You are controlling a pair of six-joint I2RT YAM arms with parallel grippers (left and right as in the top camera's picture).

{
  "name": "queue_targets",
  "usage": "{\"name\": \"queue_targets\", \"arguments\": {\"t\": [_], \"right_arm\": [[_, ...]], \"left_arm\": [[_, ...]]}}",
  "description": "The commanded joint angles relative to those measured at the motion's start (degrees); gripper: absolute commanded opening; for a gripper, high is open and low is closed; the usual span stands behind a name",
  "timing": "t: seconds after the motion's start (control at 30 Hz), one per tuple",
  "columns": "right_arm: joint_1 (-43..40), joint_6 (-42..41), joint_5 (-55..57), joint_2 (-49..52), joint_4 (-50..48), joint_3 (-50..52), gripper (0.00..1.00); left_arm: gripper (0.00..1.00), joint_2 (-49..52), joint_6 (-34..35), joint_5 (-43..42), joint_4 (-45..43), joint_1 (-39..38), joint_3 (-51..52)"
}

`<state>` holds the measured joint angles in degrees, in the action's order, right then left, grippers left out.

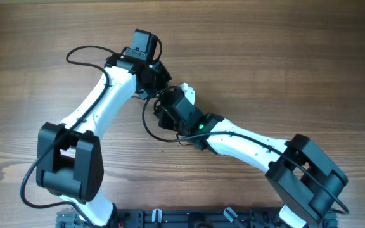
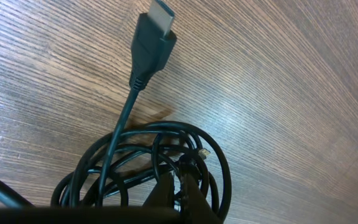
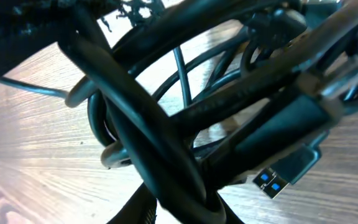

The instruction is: Untangle cables

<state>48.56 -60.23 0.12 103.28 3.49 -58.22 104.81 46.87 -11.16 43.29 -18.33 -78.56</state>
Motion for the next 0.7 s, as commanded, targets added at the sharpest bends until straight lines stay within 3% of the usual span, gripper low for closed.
{"name": "queue_targets", "arguments": {"t": [0.0, 0.3, 0.67], "right_arm": [[-0.42, -1.7, -5.51, 0.98, -0.87, -0.17, 0.24], [-0.39, -1.86, -13.55, 0.98, 0.26, -0.17, 0.25], [-0.42, 0.33, 0.85, 0.98, -1.51, -0.17, 0.26]], "left_arm": [[0.08, 1.07, 0.33, 0.31, 0.66, -0.2, 0.81], [0.08, 1.07, 0.31, 0.31, 0.68, -0.2, 0.81], [0.08, 1.07, 0.33, 0.31, 0.68, -0.22, 0.81]]}}
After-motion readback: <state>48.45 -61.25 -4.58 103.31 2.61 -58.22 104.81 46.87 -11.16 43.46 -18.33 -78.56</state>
